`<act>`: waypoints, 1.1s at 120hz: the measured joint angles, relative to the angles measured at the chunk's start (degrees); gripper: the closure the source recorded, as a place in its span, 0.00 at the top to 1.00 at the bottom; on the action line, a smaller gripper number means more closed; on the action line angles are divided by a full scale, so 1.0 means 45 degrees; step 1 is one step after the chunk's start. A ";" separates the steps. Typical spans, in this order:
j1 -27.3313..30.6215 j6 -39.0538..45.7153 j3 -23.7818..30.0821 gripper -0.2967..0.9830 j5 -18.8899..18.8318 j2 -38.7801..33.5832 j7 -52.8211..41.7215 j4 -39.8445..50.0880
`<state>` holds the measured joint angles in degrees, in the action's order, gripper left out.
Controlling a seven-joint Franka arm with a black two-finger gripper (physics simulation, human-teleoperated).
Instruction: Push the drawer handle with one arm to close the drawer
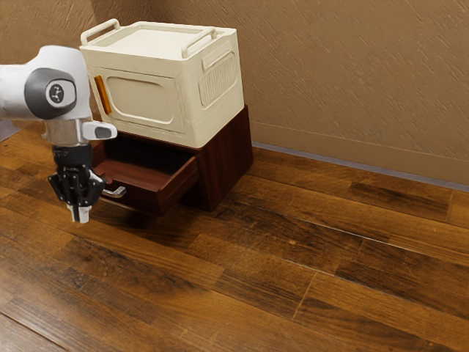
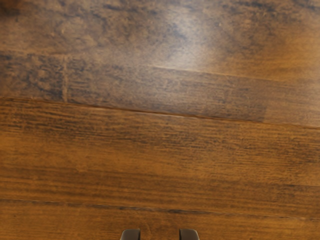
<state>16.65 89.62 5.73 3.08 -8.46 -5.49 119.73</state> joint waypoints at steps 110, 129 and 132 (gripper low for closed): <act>-0.1283 0.4655 -0.2425 0.15 -0.0949 0.3827 -0.1577 -0.2244; -0.1250 0.4760 -0.2426 0.15 -0.0965 0.4245 -0.2048 -0.2729; -0.1250 0.4770 -0.2426 0.15 -0.0960 0.4284 -0.2119 -0.2794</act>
<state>11.03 111.08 -5.18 -1.24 10.82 -15.02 107.16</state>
